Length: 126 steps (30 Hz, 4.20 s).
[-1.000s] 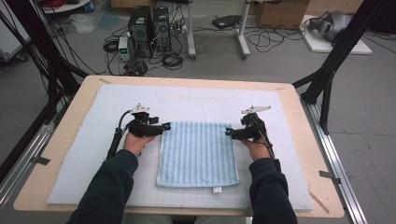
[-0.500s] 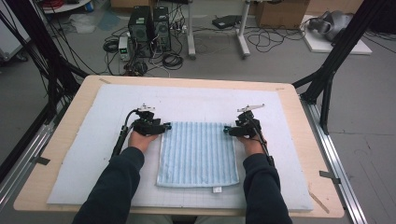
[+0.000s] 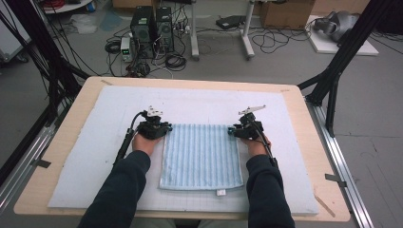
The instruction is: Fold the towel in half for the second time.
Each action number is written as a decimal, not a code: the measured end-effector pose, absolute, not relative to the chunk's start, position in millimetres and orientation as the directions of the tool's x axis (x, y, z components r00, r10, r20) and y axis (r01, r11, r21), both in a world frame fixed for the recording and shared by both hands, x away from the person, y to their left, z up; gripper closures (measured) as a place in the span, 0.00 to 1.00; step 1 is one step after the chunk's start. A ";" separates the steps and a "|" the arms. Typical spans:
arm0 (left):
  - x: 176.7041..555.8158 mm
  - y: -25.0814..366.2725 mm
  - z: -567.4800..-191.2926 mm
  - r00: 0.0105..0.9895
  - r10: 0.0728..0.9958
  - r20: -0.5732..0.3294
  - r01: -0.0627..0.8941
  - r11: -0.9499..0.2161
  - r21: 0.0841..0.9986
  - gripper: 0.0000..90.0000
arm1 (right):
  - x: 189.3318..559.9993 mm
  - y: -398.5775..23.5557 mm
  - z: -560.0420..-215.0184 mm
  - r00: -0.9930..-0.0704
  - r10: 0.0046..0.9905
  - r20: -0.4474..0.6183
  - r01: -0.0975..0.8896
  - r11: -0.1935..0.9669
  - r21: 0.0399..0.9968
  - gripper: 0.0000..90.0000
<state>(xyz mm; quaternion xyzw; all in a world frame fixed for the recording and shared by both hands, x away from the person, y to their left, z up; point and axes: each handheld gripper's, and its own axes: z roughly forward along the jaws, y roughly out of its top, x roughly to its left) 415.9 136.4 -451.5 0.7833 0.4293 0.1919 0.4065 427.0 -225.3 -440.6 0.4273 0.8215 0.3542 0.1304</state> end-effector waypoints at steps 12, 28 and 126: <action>418.9 144.1 -449.1 0.546 0.828 -0.127 0.537 -0.229 0.812 0.97 | 422.5 -220.9 -434.4 -0.633 0.772 0.053 0.570 0.419 0.707 0.95; 429.0 159.2 -415.9 0.533 0.818 -0.218 0.449 -0.054 0.892 0.97 | 426.3 -226.6 -401.8 -0.607 0.793 0.053 0.480 0.313 0.819 0.95; 272.4 192.6 -438.2 0.718 0.630 -0.296 0.431 -0.068 0.900 0.63 | 242.8 -255.8 -419.7 -0.730 0.675 0.108 0.371 0.259 0.892 0.66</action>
